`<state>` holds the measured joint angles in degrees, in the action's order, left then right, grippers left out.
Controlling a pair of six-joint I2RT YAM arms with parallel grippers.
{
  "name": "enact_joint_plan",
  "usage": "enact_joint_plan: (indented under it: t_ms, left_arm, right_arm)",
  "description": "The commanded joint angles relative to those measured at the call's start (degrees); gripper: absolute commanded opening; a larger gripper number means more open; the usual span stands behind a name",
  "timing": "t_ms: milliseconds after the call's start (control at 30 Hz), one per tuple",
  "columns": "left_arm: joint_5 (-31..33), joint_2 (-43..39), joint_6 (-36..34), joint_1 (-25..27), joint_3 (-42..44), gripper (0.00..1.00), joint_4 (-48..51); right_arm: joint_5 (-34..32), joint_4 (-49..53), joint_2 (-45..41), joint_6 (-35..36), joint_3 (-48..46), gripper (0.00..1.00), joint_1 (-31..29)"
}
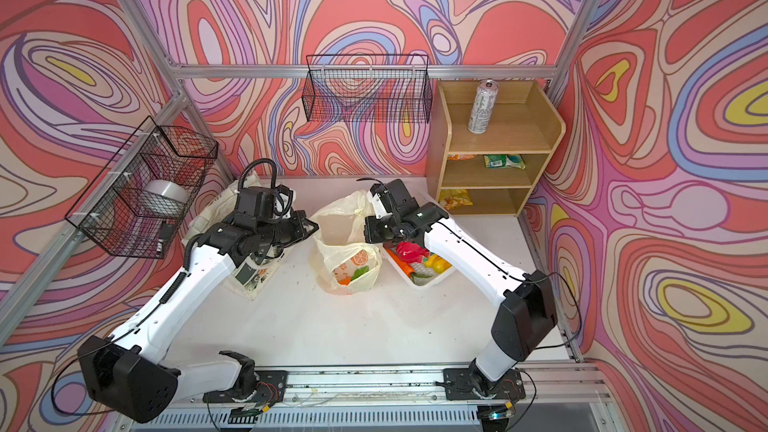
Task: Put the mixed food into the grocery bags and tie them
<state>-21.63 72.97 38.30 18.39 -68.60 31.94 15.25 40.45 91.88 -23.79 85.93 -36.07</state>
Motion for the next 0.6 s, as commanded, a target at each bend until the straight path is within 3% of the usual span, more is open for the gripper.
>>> enact_joint_plan:
  t_ms: [0,333,433,467,567]
  left_arm:
    - [0.22,-1.45,-0.93,-0.34,-0.74,0.0,2.62]
    - [7.55,-5.99,-0.85,-0.73,1.3,0.0,5.37]
    - [7.57,-5.56,-0.74,-1.52,2.29,0.0,4.71]
    - [7.48,-5.34,-0.6,-1.77,2.52,0.0,4.47]
    - [6.94,-4.75,-0.65,-1.96,2.54,0.0,3.79]
  right_arm:
    - [4.91,-2.39,-2.16,-1.44,2.47,0.0,-0.4]
    - [12.0,-1.8,6.56,-0.42,6.29,0.03,-5.06]
    - [9.99,0.13,6.47,1.89,6.68,0.5,-4.61]
    - [9.61,0.67,5.74,2.54,6.64,0.61,-4.12]
    - [9.17,1.05,2.22,3.11,4.81,0.76,-0.46]
